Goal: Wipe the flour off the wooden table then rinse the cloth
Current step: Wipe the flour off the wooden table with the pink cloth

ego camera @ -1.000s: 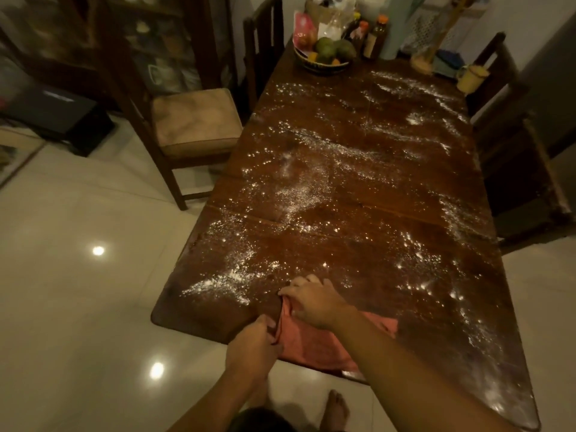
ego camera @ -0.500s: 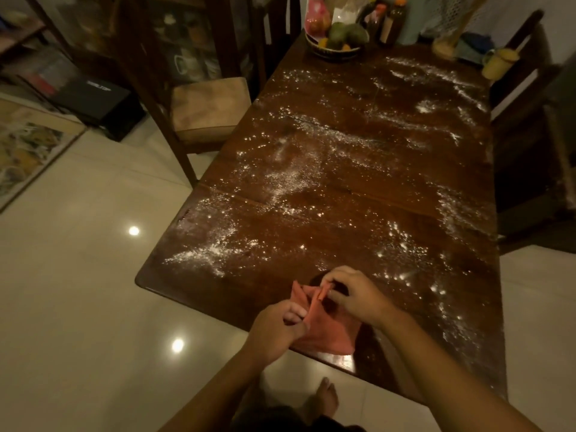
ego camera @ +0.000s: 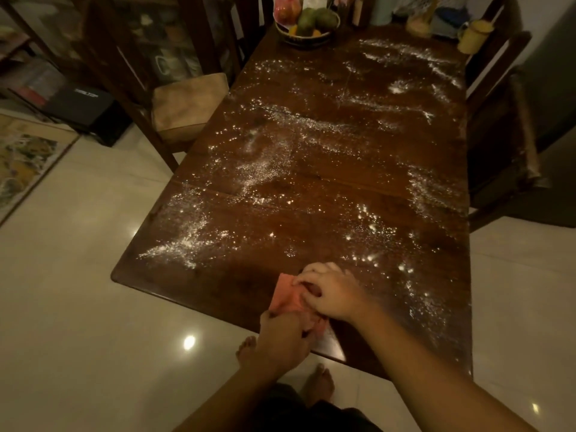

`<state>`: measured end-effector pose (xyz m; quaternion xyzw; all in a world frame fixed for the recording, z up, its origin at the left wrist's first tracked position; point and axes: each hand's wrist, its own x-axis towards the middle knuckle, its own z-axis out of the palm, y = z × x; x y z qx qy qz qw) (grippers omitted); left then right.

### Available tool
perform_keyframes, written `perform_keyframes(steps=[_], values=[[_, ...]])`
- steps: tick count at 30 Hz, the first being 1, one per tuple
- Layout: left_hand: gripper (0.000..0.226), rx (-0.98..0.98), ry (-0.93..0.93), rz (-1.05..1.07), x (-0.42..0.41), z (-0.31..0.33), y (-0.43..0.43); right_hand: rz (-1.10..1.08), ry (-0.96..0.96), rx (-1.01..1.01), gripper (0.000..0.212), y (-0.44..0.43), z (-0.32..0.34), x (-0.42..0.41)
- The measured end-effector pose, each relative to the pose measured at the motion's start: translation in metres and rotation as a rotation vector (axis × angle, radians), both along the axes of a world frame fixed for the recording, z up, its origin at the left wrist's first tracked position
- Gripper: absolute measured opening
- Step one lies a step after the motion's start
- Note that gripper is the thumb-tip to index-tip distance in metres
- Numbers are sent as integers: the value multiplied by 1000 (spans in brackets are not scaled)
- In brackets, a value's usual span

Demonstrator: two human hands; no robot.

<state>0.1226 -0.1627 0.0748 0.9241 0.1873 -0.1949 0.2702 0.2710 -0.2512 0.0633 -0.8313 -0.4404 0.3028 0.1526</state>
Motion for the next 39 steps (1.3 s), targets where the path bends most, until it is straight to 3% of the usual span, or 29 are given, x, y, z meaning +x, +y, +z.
perform_keyframes(steps=[2,5,10,15,17,21,24,30,33,35,39], values=[[15,-82,-70,101,-7,-1,5,73,-76,-59,41,14,-3,-8],[27,-140,-118,325,-22,-7,22,29,-95,-41,31,19,-12,-8],[14,56,-113,485,-31,-8,60,-228,59,130,22,-7,-26,4],[54,331,39,337,-20,-11,89,-443,100,164,39,-24,-24,6],[67,329,118,226,-14,-18,95,-463,51,180,46,-22,-18,1],[78,95,188,191,-11,-35,97,-140,-99,298,47,-10,-9,-26],[80,104,226,175,-14,-45,98,63,-201,210,47,-8,-24,-45],[78,150,271,116,-21,-55,105,-4,-235,-62,61,-33,-51,-42],[79,149,259,121,-23,-58,107,-84,-253,-31,75,-6,-40,-58],[83,155,257,128,-23,-60,106,-25,-326,60,65,7,-41,-75],[89,176,235,150,-22,-61,101,50,-306,54,57,-18,-60,-88]])
